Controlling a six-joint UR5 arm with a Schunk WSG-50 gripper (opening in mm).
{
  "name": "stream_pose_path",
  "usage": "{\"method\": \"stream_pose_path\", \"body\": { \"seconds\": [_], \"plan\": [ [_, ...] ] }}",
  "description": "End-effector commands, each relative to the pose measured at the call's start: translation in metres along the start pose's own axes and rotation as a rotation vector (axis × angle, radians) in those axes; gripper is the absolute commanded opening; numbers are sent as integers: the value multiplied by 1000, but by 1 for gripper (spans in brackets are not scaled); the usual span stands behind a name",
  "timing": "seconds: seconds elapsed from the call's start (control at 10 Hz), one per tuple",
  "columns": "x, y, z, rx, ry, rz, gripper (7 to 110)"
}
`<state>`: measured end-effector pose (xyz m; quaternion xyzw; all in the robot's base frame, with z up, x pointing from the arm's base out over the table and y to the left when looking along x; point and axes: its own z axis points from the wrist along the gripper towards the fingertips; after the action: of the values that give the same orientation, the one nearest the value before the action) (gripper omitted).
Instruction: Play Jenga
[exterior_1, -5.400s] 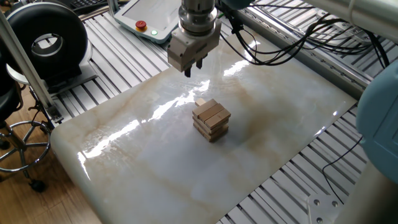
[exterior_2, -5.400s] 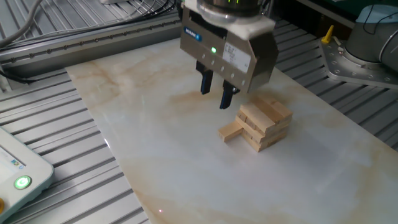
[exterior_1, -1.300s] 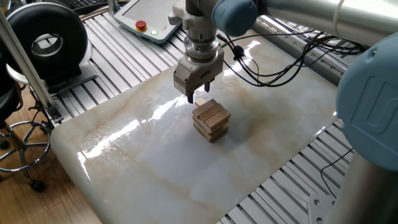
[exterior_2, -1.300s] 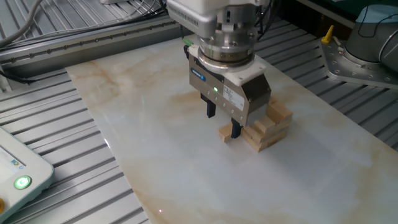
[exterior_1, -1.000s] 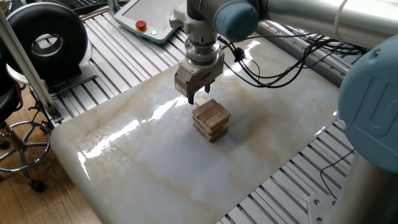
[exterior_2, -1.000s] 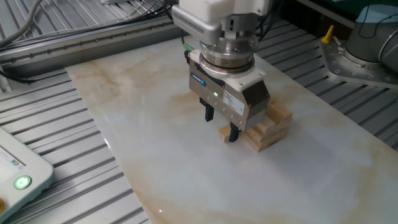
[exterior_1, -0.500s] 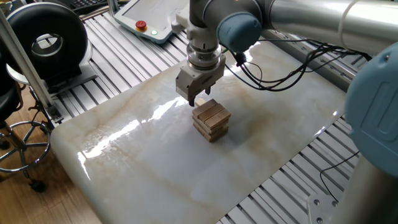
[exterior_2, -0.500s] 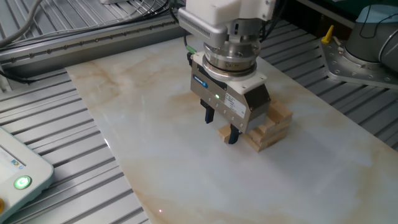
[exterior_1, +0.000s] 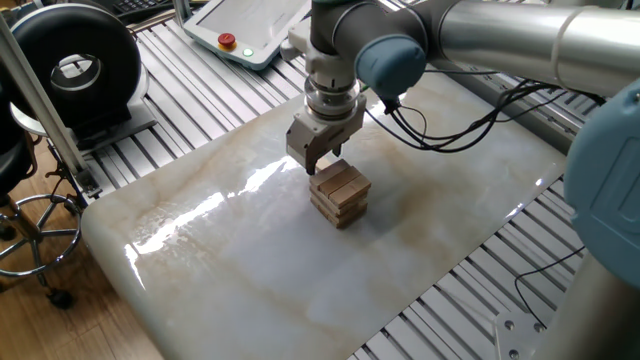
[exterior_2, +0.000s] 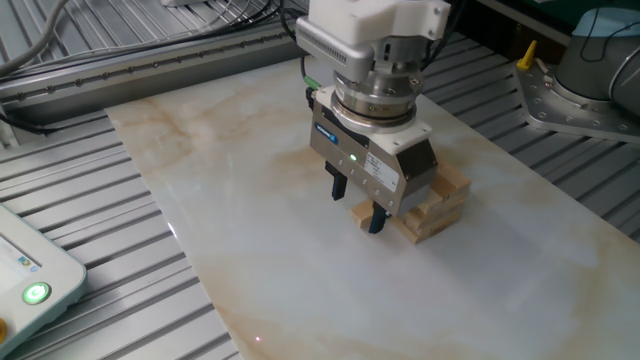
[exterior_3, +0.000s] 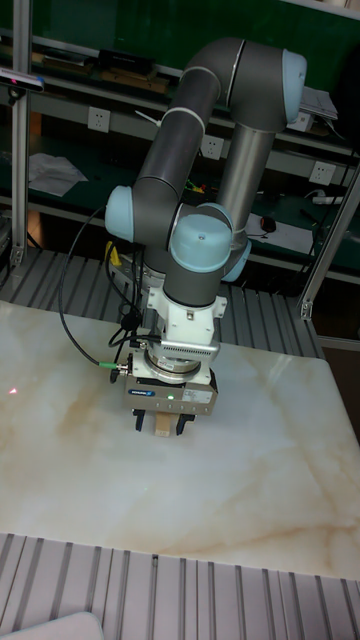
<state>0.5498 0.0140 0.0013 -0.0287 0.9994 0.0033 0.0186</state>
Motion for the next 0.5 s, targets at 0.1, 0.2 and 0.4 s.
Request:
{"method": "stream_pose_path", "body": {
  "seconds": [0.1,0.2,0.4],
  "plan": [
    [3,5,3,-8,-10,14,66],
    [3,4,4,-8,-10,11,66],
    [1,5,3,-12,-18,3,66]
  ]
}}
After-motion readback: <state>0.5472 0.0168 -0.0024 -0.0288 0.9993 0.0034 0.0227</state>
